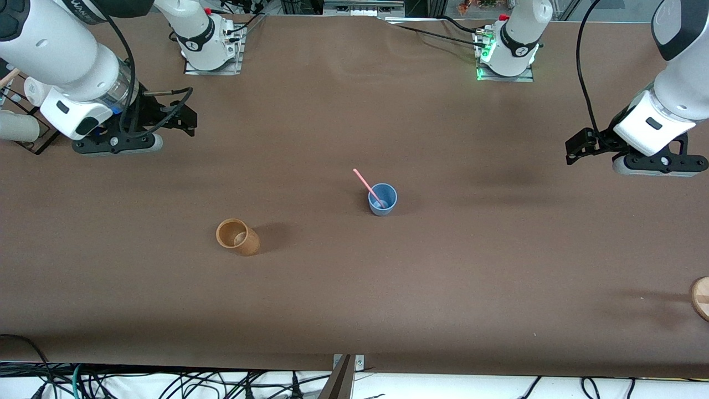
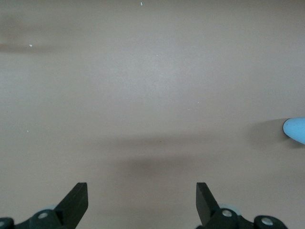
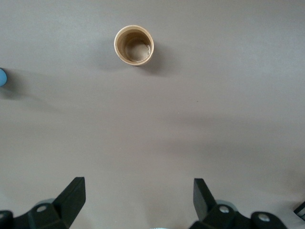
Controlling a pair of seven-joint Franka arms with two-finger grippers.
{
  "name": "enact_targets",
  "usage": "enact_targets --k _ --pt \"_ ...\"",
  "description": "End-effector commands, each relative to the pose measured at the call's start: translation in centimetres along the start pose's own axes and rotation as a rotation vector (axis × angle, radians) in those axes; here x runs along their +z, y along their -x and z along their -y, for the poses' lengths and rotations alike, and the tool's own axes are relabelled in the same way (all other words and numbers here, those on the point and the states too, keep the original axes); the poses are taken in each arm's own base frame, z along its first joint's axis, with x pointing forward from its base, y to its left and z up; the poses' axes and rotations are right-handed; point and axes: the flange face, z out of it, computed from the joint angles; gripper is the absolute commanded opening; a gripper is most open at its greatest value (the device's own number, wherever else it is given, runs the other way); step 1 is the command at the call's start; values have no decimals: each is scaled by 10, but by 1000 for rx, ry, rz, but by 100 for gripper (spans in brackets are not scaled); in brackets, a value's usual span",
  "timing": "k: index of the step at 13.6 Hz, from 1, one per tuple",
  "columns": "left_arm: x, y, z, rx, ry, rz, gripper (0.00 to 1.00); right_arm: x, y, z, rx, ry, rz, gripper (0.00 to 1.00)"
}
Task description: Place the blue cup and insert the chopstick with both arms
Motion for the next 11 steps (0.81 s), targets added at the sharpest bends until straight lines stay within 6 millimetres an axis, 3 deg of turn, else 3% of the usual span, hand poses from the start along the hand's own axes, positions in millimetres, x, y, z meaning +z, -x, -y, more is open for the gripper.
enact_targets --k 1,11 --pt "-4 3 -1 4 11 -1 100 -1 4 -8 -5 -1 -9 100" --pt "-4 3 -4 12 11 -1 100 -2 4 -10 -32 -6 -1 100"
